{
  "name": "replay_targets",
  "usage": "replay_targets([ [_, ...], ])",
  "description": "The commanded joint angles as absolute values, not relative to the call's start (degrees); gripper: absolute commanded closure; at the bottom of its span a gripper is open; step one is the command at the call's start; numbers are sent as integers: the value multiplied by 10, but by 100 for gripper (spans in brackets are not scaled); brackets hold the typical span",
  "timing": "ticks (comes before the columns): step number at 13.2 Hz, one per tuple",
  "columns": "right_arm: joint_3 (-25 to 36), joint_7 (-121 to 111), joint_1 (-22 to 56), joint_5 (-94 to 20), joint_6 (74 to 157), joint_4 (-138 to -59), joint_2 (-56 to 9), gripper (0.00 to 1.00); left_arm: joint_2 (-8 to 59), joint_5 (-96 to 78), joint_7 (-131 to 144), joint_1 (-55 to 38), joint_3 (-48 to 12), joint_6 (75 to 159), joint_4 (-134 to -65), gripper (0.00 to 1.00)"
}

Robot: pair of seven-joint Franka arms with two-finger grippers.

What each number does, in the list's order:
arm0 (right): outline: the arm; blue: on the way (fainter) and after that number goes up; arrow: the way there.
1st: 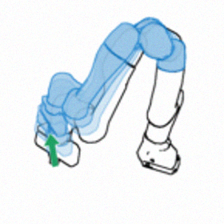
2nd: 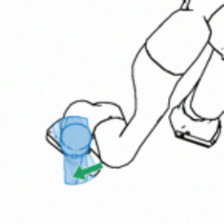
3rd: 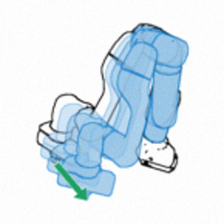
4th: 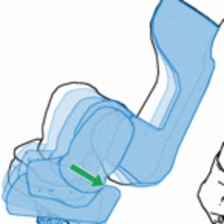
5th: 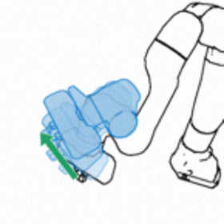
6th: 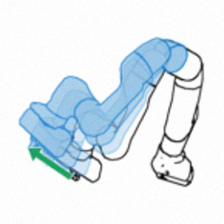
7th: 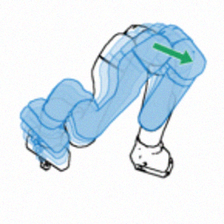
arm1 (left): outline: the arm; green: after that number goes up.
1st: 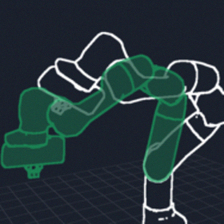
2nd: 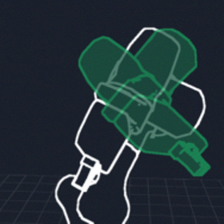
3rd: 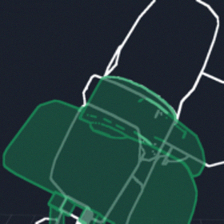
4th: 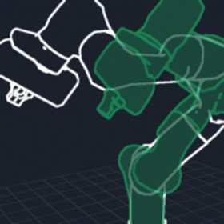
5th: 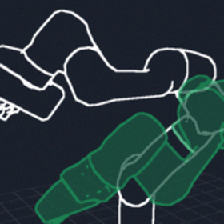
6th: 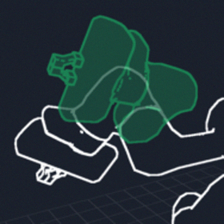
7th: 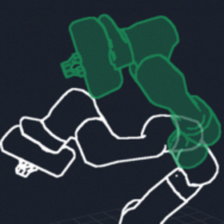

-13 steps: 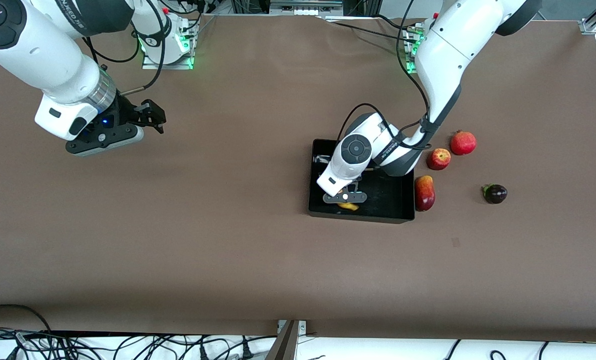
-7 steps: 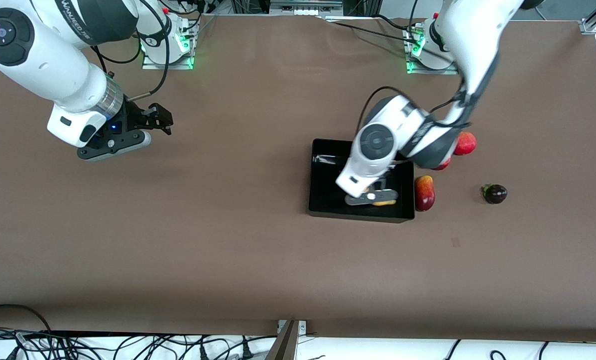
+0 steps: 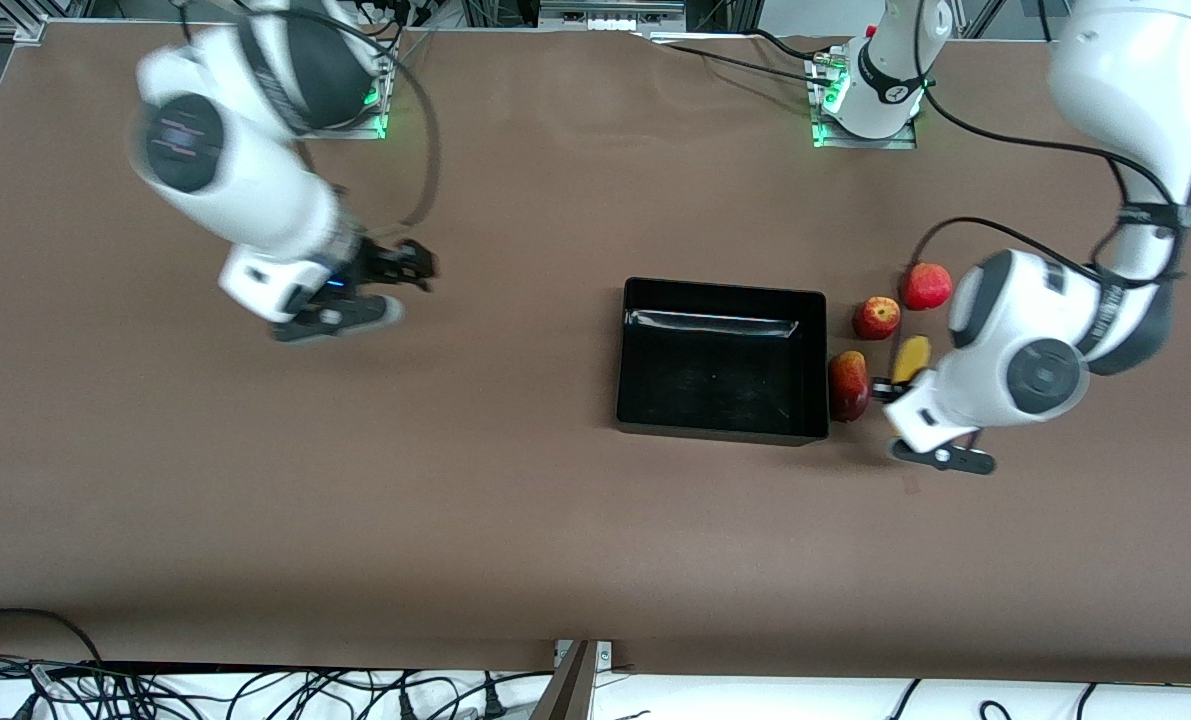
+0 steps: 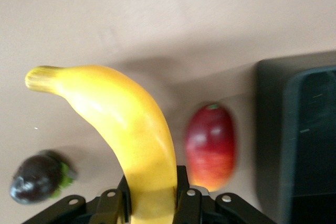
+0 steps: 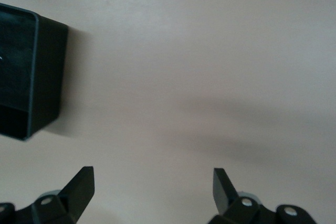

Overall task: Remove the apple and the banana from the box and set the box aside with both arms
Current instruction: 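Place the banana by the plum while the right gripper grips the tray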

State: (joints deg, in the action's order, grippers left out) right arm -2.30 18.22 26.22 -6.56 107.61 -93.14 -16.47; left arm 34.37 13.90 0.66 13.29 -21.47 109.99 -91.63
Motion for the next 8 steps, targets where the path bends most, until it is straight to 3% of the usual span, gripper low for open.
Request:
replay_targets([
  [1,-18,321,348,-66,1150,-890,-244,0,380,155,-98,189,-225,1167,-943,100],
  [3,-16,421,400,-63,1209,-841,-312,0,384,155,-127,206,-223,1267,-1003,100],
  [4,-14,460,420,-61,1222,-821,-340,0,384,155,-127,207,-222,1299,-1024,83],
  [5,-11,492,443,-57,1239,-812,-363,0,384,155,-128,208,-222,1304,-1025,24],
  [6,-7,517,461,-52,1266,-811,-381,0,378,156,-128,209,-222,1301,-1024,0],
  [8,-5,560,486,-38,1295,-811,-414,0,353,155,-134,208,-225,1268,-1011,0],
])
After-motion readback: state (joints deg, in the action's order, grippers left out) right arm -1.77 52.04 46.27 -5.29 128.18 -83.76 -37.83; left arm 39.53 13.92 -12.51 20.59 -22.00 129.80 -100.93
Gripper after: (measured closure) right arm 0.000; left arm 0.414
